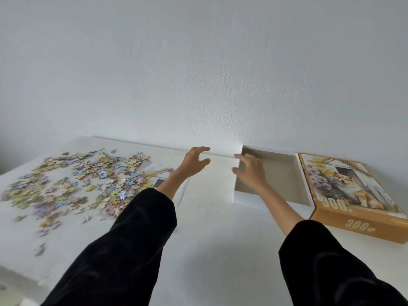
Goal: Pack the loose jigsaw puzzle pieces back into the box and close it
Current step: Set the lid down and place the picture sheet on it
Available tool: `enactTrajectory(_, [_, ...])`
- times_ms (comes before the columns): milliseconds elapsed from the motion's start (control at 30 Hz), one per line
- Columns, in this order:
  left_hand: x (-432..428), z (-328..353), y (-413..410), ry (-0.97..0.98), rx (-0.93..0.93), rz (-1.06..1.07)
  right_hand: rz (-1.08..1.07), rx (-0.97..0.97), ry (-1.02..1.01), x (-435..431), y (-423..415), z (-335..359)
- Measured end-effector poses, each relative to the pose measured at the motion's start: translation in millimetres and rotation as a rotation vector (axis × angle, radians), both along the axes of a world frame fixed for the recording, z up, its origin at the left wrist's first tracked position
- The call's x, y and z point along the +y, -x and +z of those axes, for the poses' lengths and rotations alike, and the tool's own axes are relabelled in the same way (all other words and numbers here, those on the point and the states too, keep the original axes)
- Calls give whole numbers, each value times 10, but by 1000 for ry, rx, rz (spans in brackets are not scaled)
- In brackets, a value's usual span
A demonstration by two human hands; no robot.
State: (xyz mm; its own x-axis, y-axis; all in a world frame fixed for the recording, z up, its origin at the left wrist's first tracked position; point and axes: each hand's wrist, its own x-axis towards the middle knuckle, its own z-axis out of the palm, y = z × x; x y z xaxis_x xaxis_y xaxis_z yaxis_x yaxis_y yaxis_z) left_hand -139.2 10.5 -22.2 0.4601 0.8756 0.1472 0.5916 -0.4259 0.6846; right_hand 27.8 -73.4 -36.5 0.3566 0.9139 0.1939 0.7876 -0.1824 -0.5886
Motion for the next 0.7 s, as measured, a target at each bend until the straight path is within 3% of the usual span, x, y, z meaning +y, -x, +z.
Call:
enactTrajectory(367, [446,-238,1595,80,191,63,61,88,88,535,1571,-265])
enactTrajectory(533, [518,-547,1936,174,328,131,11,60,246,597,1846,-469])
enactTrajectory(700, [558,-739,2020,127,445,166,-8,-2,328,586,1872,-606])
